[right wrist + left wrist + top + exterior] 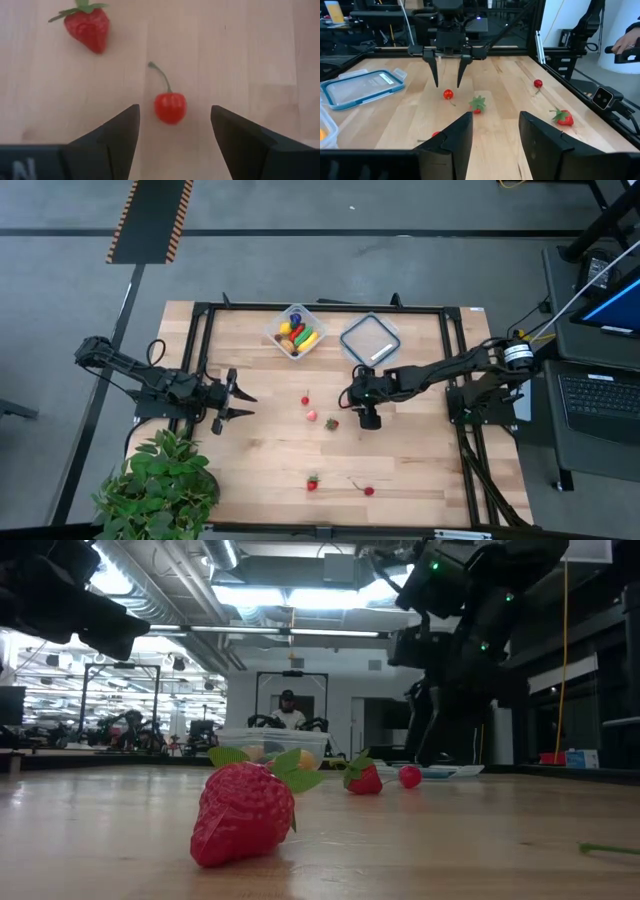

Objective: Pick and placing Produce into tupperware
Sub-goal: Put the top right cherry into the transparent container

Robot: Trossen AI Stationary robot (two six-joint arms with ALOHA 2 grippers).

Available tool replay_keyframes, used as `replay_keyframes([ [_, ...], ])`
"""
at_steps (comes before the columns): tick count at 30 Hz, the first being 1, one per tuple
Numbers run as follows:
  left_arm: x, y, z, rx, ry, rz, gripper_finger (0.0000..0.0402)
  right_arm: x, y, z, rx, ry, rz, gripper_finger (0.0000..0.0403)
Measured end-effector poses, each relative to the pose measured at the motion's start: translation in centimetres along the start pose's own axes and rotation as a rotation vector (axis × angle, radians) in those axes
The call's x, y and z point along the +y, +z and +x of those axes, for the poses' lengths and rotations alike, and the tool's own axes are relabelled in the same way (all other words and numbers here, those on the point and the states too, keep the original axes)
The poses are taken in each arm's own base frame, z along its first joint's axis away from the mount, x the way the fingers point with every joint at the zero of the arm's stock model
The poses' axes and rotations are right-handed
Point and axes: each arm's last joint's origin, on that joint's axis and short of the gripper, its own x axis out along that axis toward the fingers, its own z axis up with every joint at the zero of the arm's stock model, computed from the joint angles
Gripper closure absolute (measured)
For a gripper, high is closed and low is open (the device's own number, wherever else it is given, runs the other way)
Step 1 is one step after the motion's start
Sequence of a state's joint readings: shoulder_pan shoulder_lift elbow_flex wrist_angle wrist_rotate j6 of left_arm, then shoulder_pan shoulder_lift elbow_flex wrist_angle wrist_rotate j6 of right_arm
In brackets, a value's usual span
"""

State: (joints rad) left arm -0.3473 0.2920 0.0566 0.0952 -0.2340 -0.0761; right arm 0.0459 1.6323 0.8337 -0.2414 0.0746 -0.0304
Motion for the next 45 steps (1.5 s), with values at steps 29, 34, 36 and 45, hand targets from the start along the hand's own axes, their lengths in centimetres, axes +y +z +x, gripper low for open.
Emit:
replay_keyframes([
  [29, 0.0, -0.1, 0.0, 0.006, 0.000, 0.006, 0.0249, 0.2, -0.2, 2.5, 0.008, 0.017, 0.005, 0.0162],
  [34, 0.0, -0.1, 0.0, 0.006, 0.000, 0.006, 0.0254, 0.2, -0.2, 2.5, 0.008, 0.017, 0.005, 0.0200],
  [36, 0.0, -0.1, 0.0, 0.006, 0.000, 0.006, 0.0254, 0.2, -0.2, 2.5, 0.008, 0.017, 0.005, 0.0222],
  [45, 0.0, -0.1, 0.0, 0.006, 0.000, 0.006, 0.0245, 0.4, -0.2, 2.5, 0.003, 0.084, 0.083, 0.0294],
])
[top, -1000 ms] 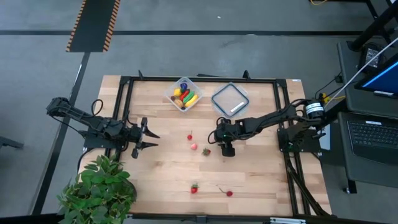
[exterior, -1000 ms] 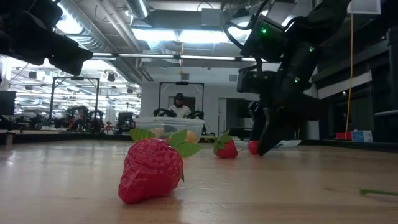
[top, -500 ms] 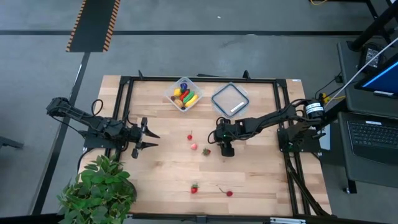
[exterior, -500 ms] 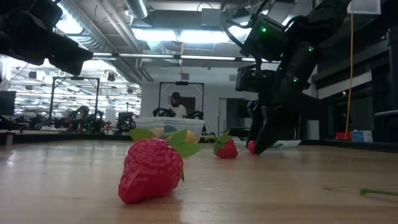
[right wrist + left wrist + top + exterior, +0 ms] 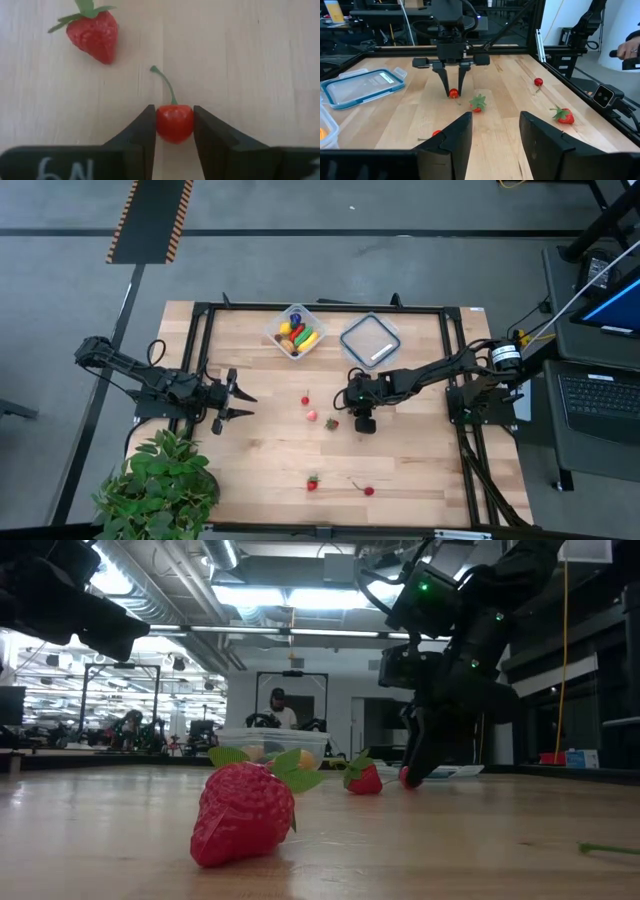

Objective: Pick and placing Produce into tupperware
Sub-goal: Put the top right cherry into the transparent container

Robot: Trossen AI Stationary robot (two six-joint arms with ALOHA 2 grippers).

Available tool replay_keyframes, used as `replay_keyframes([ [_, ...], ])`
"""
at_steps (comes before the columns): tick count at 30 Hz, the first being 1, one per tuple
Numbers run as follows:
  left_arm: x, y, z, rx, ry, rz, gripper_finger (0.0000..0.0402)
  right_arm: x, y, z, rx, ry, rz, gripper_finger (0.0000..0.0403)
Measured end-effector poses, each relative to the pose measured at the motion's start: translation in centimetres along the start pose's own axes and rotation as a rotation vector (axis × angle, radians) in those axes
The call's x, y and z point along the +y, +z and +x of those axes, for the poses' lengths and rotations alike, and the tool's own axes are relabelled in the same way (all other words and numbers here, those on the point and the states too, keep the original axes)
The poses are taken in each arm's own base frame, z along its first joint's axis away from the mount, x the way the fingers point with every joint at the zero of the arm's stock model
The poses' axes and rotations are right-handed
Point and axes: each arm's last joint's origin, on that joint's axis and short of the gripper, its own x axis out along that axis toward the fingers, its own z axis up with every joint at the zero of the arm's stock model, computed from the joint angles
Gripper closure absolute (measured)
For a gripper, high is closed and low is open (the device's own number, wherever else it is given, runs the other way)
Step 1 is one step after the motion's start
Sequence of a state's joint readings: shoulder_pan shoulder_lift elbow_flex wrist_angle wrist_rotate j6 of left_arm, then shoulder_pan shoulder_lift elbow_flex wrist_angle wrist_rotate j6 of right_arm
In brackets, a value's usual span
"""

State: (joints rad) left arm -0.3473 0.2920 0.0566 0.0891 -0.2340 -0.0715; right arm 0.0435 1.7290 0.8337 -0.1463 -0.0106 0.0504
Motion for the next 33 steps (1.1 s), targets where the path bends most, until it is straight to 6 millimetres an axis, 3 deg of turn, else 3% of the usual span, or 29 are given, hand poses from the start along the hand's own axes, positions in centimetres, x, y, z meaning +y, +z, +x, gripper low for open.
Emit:
replay_keyframes([
  [9, 0.0, 0.0, 0.0, 0.000, 0.000, 0.000, 0.0253, 0.4, 0.5, -1.1, -0.018, 0.025, 0.041, 0.0294],
  [15, 0.0, 0.0, 0.0, 0.000, 0.000, 0.000, 0.0250, 1.2, 3.2, -4.9, -0.140, 0.044, 0.000, 0.0294],
  [20, 0.0, 0.0, 0.0, 0.000, 0.000, 0.000, 0.0245, 1.8, 4.7, -9.1, -0.267, 0.027, -0.032, 0.0294],
  [26, 0.0, 0.0, 0.0, 0.000, 0.000, 0.000, 0.0250, 1.8, 3.2, -12.6, -0.355, -0.087, -0.009, 0.0294],
  [33, 0.0, 0.0, 0.0, -0.001, 0.000, -0.001, 0.0253, 2.0, 0.6, -13.1, -0.542, -0.094, 0.002, 0.0294],
])
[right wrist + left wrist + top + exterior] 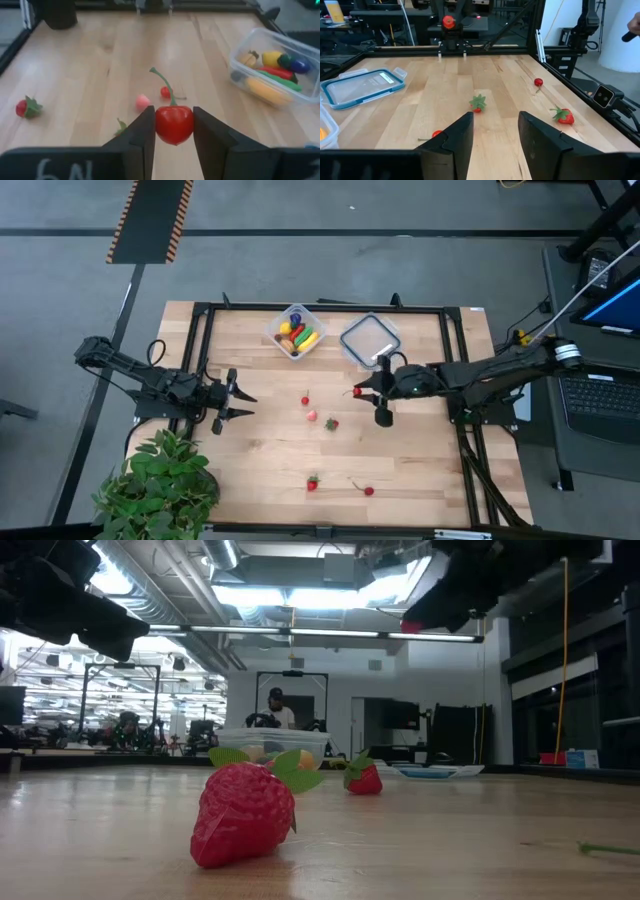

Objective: Pick and placing Produce into tupperware
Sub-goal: Put the top right cherry into the transparent container

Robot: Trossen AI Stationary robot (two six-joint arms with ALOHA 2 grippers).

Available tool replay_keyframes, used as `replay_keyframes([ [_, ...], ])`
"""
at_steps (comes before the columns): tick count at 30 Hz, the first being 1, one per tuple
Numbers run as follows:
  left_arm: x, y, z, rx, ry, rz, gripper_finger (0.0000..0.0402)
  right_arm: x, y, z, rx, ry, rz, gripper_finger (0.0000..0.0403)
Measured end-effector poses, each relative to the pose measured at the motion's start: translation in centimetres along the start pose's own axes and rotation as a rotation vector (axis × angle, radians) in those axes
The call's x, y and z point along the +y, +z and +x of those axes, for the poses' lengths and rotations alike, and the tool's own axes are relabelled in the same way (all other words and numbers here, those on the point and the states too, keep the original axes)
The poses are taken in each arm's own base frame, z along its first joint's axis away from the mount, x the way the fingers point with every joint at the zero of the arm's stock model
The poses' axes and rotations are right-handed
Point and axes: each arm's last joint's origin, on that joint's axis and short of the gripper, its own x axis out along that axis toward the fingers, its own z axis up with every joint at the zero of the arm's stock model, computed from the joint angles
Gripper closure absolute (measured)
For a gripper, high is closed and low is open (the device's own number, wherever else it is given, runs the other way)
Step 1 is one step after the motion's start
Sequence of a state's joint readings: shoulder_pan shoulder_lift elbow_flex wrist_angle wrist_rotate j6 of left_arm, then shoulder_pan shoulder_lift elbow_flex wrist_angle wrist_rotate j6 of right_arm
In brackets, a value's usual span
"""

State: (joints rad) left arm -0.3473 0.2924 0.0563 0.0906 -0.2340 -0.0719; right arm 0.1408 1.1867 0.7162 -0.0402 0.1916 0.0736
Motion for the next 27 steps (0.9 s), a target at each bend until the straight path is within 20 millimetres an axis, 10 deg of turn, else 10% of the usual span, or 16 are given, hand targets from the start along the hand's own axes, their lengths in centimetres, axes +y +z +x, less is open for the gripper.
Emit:
replay_keyframes([
  [27, 0.0, 0.0, 0.0, 0.000, 0.001, 0.003, 0.0261, -0.8, -7.7, -4.0, -0.599, 0.156, -0.043, 0.0294],
])
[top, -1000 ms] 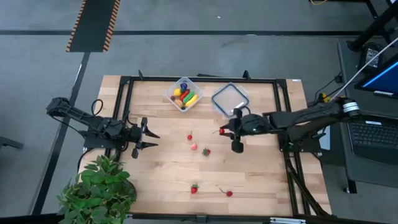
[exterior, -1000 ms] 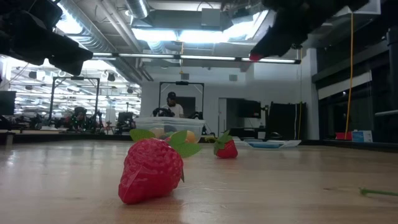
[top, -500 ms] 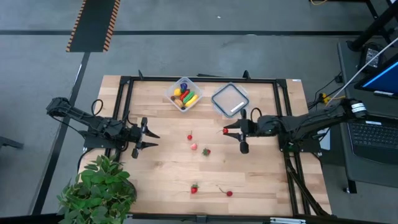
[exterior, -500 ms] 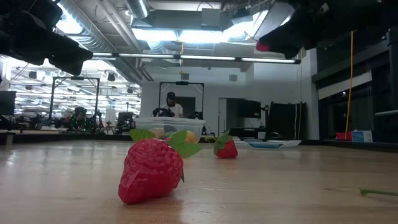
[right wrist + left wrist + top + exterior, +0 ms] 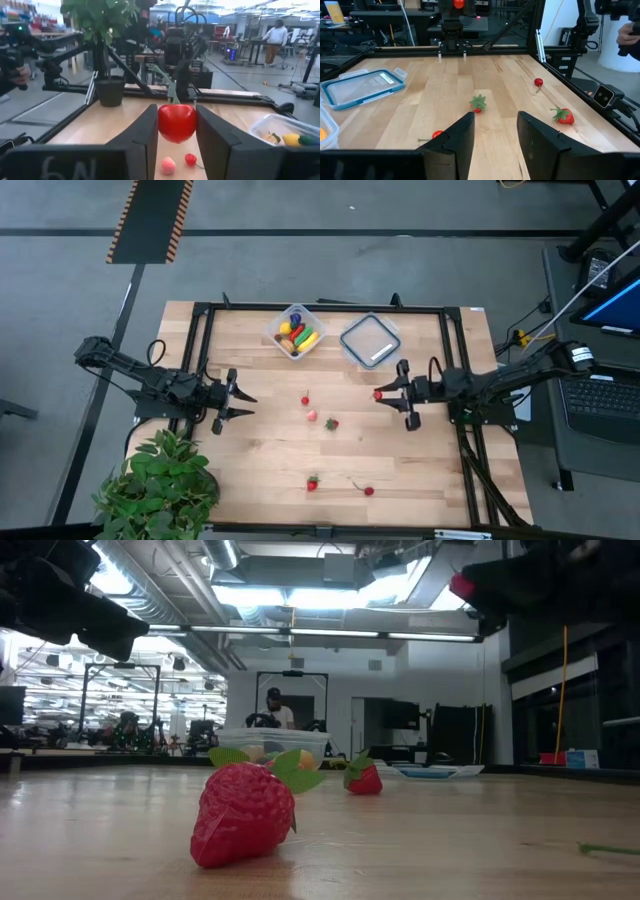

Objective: Pick and placing Produce into tupperware
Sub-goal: Put the top right cherry into the transparent container

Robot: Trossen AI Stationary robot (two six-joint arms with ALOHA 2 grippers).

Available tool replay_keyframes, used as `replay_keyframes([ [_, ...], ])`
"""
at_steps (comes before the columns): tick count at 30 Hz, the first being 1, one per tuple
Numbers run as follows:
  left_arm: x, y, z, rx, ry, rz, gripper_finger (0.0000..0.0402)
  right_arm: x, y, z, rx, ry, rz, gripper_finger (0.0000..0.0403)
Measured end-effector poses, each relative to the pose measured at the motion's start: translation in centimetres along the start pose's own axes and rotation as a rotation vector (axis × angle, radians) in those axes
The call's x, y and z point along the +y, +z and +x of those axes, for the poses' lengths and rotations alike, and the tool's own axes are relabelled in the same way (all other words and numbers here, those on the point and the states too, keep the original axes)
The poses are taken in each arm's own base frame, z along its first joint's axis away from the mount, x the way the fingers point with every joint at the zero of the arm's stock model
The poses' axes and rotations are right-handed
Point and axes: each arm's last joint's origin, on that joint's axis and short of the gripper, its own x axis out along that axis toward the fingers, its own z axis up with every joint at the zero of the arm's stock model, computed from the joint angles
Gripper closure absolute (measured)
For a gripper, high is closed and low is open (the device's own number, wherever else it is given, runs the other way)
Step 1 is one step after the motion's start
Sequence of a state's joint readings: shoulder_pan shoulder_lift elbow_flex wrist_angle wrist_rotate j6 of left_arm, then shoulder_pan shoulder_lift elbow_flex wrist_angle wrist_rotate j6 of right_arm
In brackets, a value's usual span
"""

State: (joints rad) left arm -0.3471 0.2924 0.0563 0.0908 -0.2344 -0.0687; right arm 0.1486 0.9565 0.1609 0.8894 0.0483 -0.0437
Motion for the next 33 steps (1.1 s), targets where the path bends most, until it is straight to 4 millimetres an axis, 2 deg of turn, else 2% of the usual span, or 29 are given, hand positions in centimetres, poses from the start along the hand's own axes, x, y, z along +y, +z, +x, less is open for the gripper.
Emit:
replay_keyframes([
  [5, 0.0, 0.0, 0.0, 0.000, 0.000, 0.000, 0.0261, 0.0, -1.4, -1.2, -0.007, -0.001, 0.020, 0.0294],
  [14, 0.0, 0.0, 0.0, 0.000, 0.000, 0.000, 0.0261, 0.0, -1.2, -1.6, -0.065, -0.007, -0.006, 0.0294],
  [26, 0.0, 0.0, 0.0, 0.000, 0.000, 0.000, 0.0261, -0.8, -1.5, -1.7, -0.032, -0.275, -0.009, 0.0294],
  [33, 0.0, 0.0, 0.0, 0.000, 0.000, 0.000, 0.0261, -1.0, -2.0, -1.6, 0.022, -0.351, -0.010, 0.0294],
])
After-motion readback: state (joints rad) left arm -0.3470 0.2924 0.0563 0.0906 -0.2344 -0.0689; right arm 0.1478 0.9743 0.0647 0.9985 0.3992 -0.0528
